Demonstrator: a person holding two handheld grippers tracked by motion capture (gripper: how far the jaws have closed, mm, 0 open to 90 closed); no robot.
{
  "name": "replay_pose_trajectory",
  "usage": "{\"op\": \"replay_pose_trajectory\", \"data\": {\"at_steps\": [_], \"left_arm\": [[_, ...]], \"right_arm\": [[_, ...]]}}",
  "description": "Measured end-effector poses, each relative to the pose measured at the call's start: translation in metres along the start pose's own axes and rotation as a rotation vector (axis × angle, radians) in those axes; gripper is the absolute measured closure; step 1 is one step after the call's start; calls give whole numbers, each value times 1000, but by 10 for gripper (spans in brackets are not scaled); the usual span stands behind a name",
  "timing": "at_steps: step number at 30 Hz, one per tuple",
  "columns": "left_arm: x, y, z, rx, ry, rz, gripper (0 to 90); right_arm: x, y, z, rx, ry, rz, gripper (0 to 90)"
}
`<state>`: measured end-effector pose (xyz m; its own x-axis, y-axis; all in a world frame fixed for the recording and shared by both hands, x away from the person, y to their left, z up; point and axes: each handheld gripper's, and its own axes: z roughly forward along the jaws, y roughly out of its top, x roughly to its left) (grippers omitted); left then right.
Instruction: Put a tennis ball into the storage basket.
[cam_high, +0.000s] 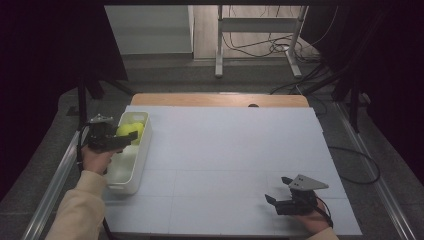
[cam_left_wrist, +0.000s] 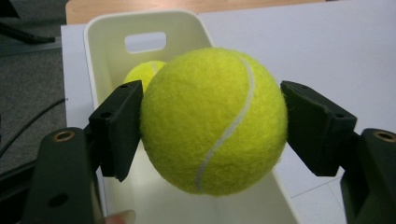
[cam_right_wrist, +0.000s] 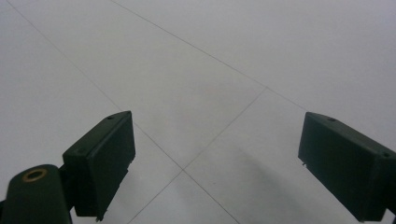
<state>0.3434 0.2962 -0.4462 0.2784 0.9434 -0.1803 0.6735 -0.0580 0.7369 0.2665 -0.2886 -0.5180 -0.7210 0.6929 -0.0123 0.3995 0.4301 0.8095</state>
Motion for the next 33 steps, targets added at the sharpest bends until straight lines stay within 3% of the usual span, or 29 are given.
{"op": "replay_pose_trajectory", "data": {"at_steps": [14, 20, 28, 29, 33], "left_arm": [[2, -2, 2, 43, 29, 27, 256], [1, -1, -4, -1, 35, 29, 148], [-6, -2, -13, -40, -9, 48, 132], [-10, -2, -15, -45, -41, 59, 132], [-22, -3, -20, -66, -89, 94, 128]], "right_arm": [[0, 0, 0, 0, 0, -1, 112], [0, 0, 0, 0, 0, -1, 112], [0, 0, 0, 2, 0, -1, 112], [0, 0, 0, -5, 0, 3, 112], [-1, -1, -1, -7, 3, 5, 112]]}}
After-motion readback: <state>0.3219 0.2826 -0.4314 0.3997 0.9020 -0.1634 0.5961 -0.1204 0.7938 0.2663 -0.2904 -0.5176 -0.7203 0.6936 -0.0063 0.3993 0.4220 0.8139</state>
